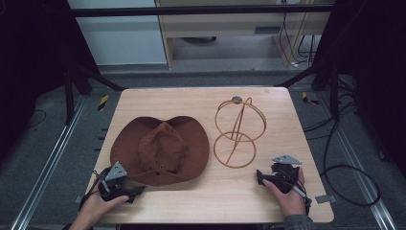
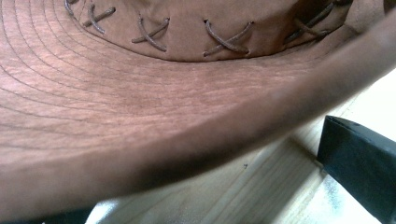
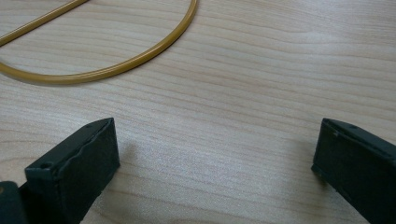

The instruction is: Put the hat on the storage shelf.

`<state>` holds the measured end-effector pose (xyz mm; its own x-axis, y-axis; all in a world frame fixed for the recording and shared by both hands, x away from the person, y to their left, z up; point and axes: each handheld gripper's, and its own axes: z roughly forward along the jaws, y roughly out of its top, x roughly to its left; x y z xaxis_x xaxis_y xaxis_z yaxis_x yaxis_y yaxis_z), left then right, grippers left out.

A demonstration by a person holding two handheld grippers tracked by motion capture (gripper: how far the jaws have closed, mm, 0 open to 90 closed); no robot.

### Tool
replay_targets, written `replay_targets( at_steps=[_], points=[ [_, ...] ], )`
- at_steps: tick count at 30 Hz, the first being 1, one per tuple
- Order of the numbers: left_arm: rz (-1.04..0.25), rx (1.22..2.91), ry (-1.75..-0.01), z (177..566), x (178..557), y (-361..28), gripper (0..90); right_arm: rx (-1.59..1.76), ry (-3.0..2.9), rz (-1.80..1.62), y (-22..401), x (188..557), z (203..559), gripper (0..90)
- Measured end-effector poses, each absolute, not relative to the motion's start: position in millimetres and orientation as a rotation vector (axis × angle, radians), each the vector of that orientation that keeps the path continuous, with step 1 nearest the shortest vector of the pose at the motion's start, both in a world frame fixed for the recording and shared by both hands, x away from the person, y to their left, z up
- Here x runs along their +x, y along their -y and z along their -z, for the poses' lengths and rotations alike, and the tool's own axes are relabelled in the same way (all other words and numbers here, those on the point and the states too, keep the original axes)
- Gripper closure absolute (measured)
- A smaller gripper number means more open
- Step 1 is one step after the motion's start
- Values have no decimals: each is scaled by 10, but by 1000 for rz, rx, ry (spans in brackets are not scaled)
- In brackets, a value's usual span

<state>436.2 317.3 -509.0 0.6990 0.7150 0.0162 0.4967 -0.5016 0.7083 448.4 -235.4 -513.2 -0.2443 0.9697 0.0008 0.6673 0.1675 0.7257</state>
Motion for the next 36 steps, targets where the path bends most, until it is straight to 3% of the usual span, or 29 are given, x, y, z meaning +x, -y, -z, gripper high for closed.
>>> replay_targets(
  at_steps=[12, 21, 26, 32, 36],
  points=[
    [-389, 2207, -881, 4976, 4290, -3303, 57, 1545, -1979, -853, 2353, 4484, 5132, 4],
    [-336, 2163, -861, 4754, 4174, -3411, 110, 1545, -1979, -853, 2353, 4484, 5132, 5],
    [-338, 2138, -875, 4643, 4135, -3475, 127, 1545, -1979, -853, 2353, 4484, 5132, 4],
    [-354, 2114, -850, 4426, 4019, -3627, 212, 1543, -1981, -852, 2354, 4484, 5132, 5],
    [-362, 2109, -841, 4318, 3991, -3658, 211, 1544, -1980, -852, 2354, 4484, 5132, 5]
  ],
)
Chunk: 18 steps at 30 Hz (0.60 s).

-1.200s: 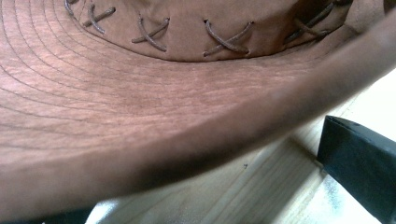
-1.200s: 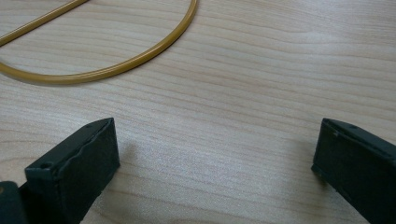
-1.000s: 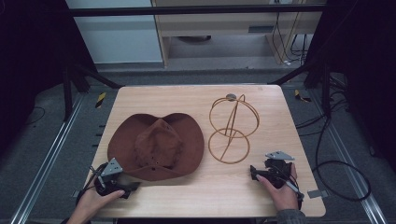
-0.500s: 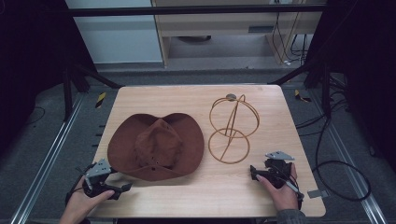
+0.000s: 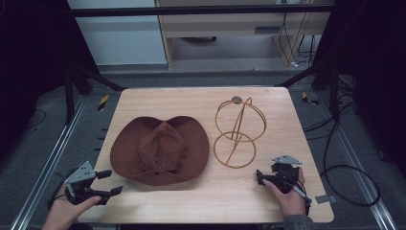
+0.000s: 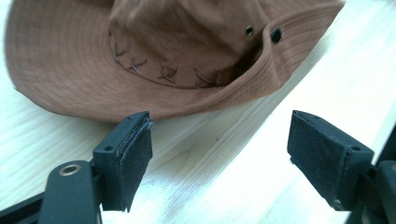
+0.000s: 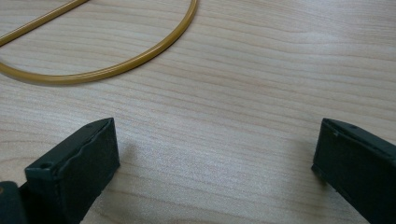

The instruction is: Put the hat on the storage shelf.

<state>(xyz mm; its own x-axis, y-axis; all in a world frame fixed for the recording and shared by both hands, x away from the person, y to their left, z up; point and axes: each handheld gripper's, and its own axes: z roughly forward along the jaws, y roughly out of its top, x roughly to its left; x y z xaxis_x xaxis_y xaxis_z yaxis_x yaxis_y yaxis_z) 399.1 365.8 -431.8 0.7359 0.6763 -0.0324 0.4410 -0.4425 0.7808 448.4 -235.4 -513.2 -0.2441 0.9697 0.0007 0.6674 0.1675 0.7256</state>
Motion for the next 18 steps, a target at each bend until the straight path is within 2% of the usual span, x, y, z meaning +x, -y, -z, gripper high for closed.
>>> replay_targets(
  at_steps=[10, 15, 18],
  points=[
    [-418, 2193, -792, 3980, 4292, -3414, 144, 1545, -1979, -853, 2353, 4485, 5132, 5],
    [-411, 2230, -789, 3821, 4586, -3234, 121, 1543, -1981, -852, 2354, 4484, 5132, 4],
    [-359, 2237, -777, 3735, 4755, -3116, 121, 1543, -1981, -852, 2354, 4484, 5132, 5]
  ],
)
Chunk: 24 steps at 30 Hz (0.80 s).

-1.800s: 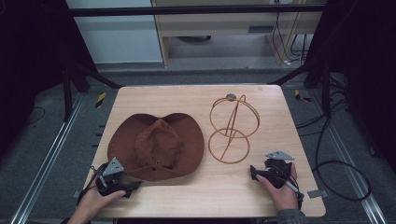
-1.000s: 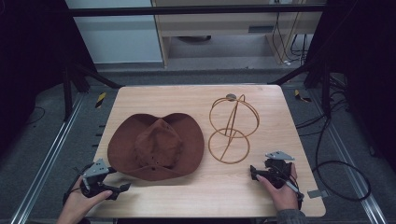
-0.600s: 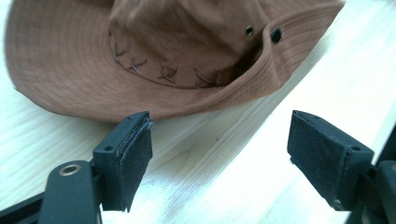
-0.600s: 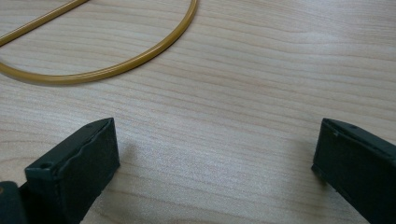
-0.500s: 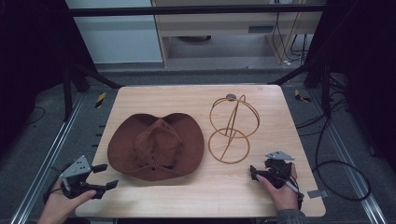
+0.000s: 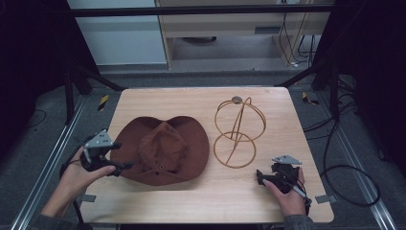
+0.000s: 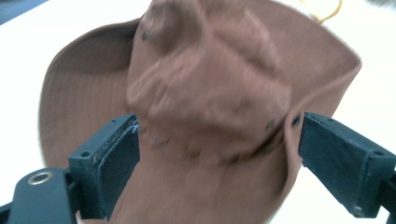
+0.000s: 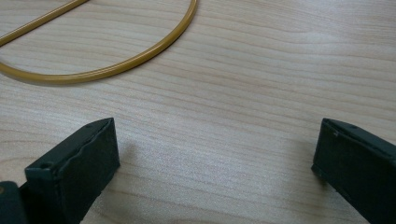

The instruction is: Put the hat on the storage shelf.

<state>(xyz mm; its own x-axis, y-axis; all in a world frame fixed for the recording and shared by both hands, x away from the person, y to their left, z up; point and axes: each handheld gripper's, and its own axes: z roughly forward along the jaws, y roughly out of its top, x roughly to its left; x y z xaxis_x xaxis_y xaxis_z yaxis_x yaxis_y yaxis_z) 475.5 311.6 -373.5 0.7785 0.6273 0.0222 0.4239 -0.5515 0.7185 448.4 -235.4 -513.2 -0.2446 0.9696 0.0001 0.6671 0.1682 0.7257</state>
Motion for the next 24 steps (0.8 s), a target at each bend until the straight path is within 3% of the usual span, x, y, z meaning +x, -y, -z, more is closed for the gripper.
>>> replay_targets(
  at_steps=[9, 24],
  points=[
    [-341, 2392, -762, 3684, 5213, -2707, 119, 1543, -1981, -852, 2355, 4484, 5132, 5],
    [-372, 2448, -746, 3621, 5491, -2475, 97, 1545, -1979, -853, 2353, 4485, 5132, 4]
  ],
)
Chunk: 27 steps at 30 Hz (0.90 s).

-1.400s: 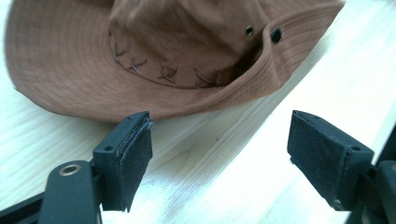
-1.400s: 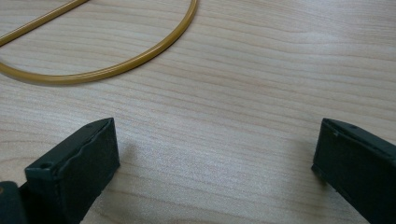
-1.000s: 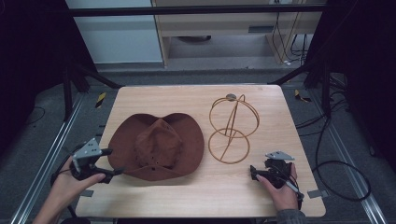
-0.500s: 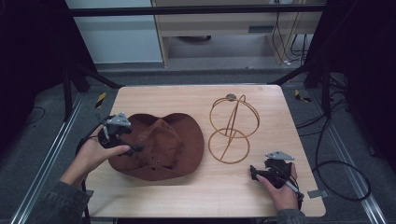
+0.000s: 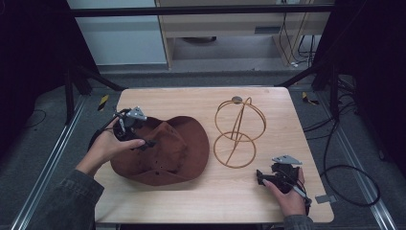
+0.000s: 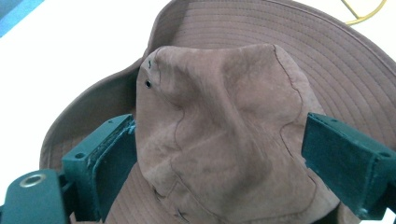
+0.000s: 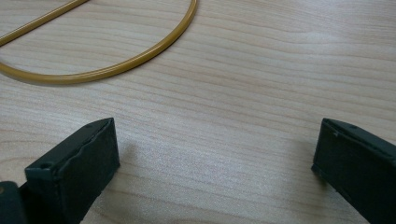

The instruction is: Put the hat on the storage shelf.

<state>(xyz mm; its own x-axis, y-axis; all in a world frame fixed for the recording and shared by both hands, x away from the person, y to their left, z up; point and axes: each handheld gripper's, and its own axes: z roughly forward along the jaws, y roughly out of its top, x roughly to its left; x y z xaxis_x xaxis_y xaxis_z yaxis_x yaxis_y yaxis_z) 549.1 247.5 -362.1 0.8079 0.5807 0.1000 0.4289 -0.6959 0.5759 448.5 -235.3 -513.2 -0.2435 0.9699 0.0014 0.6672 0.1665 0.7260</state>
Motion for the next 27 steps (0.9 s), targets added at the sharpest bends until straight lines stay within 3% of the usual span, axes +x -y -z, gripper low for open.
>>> replay_targets(
  at_steps=[16, 27],
  points=[
    [-365, 2537, -727, 3764, 5550, -2186, 96, 1543, -1981, -851, 2355, 4484, 5132, 4],
    [-308, 2531, -821, 3988, 5613, -2174, 196, 1545, -1979, -853, 2353, 4485, 5132, 4]
  ],
)
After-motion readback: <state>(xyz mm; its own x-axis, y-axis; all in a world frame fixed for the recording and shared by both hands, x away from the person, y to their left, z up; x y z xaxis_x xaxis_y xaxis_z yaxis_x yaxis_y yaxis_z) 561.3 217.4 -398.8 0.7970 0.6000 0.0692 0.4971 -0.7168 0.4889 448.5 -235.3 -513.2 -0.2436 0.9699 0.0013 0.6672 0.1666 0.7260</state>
